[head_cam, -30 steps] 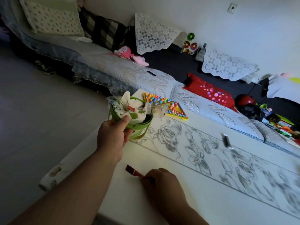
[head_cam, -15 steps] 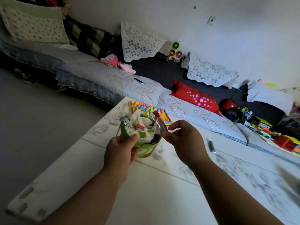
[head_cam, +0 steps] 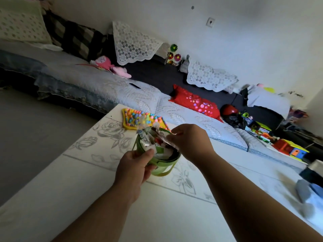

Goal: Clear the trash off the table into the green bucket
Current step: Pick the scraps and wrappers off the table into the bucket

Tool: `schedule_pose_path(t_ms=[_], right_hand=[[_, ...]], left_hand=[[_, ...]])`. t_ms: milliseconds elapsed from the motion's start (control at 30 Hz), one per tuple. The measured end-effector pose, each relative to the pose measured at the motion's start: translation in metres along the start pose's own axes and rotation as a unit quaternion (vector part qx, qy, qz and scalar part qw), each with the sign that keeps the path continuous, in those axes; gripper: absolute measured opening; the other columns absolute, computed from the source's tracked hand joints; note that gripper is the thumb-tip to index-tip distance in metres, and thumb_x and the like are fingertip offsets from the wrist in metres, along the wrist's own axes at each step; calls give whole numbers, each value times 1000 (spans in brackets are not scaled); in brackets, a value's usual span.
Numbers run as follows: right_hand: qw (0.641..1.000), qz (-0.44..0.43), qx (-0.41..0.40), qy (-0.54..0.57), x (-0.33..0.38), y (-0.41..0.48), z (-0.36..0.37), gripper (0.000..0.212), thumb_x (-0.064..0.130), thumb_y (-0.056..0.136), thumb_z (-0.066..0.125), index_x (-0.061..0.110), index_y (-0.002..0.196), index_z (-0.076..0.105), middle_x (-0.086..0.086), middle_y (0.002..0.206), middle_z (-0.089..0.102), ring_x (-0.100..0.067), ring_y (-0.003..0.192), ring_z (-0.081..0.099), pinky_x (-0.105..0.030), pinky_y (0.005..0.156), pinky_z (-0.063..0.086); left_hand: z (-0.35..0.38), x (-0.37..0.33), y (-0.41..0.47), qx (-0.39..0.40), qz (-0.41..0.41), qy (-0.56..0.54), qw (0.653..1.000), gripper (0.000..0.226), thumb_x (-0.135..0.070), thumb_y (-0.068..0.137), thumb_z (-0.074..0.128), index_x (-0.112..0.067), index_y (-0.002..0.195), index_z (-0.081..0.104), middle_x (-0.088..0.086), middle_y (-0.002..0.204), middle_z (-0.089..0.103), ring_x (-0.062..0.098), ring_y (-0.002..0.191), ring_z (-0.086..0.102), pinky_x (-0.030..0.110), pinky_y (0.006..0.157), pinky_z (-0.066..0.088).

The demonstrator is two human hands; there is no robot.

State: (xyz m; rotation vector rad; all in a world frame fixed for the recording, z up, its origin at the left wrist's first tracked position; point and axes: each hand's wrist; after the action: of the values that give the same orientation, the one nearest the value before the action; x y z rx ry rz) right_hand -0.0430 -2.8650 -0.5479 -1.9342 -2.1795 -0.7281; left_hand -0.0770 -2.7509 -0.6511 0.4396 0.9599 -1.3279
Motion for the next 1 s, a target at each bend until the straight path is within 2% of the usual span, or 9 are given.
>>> schedule_pose_path(t_ms=[167,267,333,433,500,567,700,867,1000], right_hand=[[980,51,-109,158,-22,-41,-3,17,44,88,54,31,81,61,7,65,69,-6,58,60,-24,63,40],[932,177,-95,302,-45,-67,20,25,44,95,42,26,97,59,-3,63,71,-12,45,55,-24,52,39],[874,268,-24,404,-59,-77,36,35,47,97,35,21,111,54,-9,75,73,-17,53,59,-26,55,42],[787,315,63,527,-72,-77,50,54,57,96,29,26,139,37,-14,92,72,-28,82,69,-35,67,48],[739,324,80,586,-77,-72,51,63,64,93,27,26,144,31,-16,97,68,-31,90,66,-39,75,46],[706,337,76,618,-85,-66,51,65,66,91,28,24,140,36,-18,102,66,-32,92,64,-40,80,44],[698,336,61,629,-106,-59,48,65,65,90,33,19,134,47,-16,122,62,-29,95,65,-39,85,43],[727,340,33,595,-120,-57,50,49,58,92,38,19,106,64,-12,113,66,-29,94,66,-41,85,42],[735,349,29,581,-125,-58,56,50,58,95,32,19,106,62,-9,104,69,-29,90,67,-39,82,41]], left_hand=[[7,-2,-4,10,-2,-24,1000,17,-23,82,72,-15,91,60,-1,77,68,12,64,66,19,50,47],[6,-5,-7,20,2,-21,1000,17,-25,82,72,-15,91,62,-7,67,70,10,63,67,19,48,46],[4,-5,-9,28,1,-12,1000,18,-26,82,71,-14,94,63,-8,65,70,11,64,66,18,47,46],[3,-3,-15,46,-15,0,999,17,-25,84,69,-13,95,63,-1,78,69,13,68,65,16,45,46],[3,-1,-18,56,-28,8,998,17,-23,83,70,-12,93,63,2,80,67,14,68,64,16,43,45],[2,2,-19,66,-41,18,997,15,-21,82,71,-11,89,63,3,77,66,14,64,63,15,41,45],[0,9,-18,75,-71,44,994,13,-19,82,71,-10,85,62,4,64,65,12,52,61,15,37,43],[-5,17,-13,71,-110,60,990,17,-18,80,73,-7,87,62,5,62,63,14,51,60,16,36,43],[-7,21,-9,61,-119,66,989,21,-19,79,74,-5,91,63,5,66,64,15,53,61,17,37,45]])
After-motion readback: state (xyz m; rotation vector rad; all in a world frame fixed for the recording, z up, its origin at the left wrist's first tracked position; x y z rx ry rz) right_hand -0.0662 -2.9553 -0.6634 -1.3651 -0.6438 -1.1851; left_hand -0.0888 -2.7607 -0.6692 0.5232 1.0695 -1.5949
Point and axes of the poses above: each hand's wrist, its own y-axis towards the middle knuckle, its own z-axis out of the palm, x = y × z
